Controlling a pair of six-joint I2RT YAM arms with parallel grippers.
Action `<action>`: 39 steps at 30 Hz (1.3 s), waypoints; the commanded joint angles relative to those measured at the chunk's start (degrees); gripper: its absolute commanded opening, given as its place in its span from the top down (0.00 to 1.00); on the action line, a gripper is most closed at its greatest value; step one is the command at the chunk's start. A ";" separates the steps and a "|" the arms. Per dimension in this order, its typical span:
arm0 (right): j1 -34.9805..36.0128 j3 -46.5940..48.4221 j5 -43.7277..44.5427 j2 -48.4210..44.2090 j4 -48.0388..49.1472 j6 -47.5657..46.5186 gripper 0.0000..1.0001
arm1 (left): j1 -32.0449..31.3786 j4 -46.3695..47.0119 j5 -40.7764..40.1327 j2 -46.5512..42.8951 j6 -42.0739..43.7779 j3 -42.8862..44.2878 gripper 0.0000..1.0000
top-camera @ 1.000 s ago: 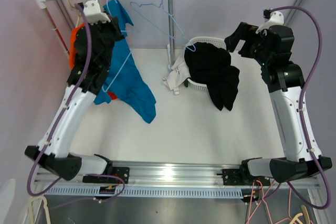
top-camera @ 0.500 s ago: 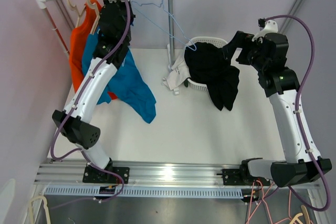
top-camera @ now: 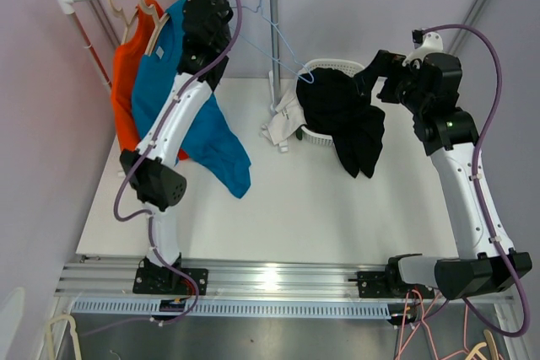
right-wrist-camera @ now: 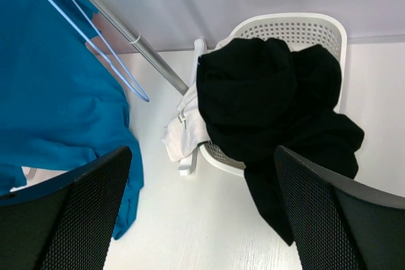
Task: Remove the t-shirt from the hanger
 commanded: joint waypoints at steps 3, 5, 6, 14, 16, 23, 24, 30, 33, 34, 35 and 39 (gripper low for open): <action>-0.23 -0.73 -1.83 -2.52 2.12 -0.15 0.00 | 0.83 -1.46 1.98 5.79 -2.02 7.37 1.00; -0.23 -0.99 -2.27 -3.05 2.03 0.03 0.01 | 0.92 -2.16 2.25 6.85 -3.16 7.81 0.99; -0.23 -1.34 -2.80 -3.22 2.38 0.12 0.01 | 1.09 -2.60 2.42 7.46 -3.52 7.73 0.99; -0.14 -2.92 -3.94 -5.07 3.09 1.17 0.01 | 1.53 -8.40 6.29 7.90 -9.32 5.71 0.99; -0.23 -3.36 -4.38 -5.42 3.27 1.43 0.00 | 1.45 -10.25 7.43 8.08 -10.54 5.71 0.99; -0.23 -4.59 -4.65 -7.09 3.35 1.70 0.00 | 1.18 -16.92 10.86 10.01 -12.66 8.42 0.99; -0.23 -4.77 -4.73 -7.44 3.35 1.70 0.00 | 1.18 -17.71 11.21 10.19 -13.09 8.61 0.99; -0.23 -5.65 -5.17 -9.02 3.62 2.05 0.01 | 1.88 -22.46 14.72 9.84 -16.17 9.05 0.99; -0.23 -6.09 -5.35 -10.25 3.44 2.05 0.01 | 2.32 -25.19 16.65 9.93 -17.49 8.87 0.99; -0.23 -6.35 -5.44 -11.21 3.62 2.31 0.01 | 2.50 -25.54 16.92 10.01 -17.49 8.78 1.00; -0.23 -6.61 -5.70 -11.83 3.88 2.40 0.01 | 2.67 -25.98 17.19 10.19 -18.80 8.87 0.99; -0.31 -8.72 -7.19 -14.47 4.76 3.02 0.01 | 3.64 -28.18 18.33 10.45 -20.22 8.96 0.99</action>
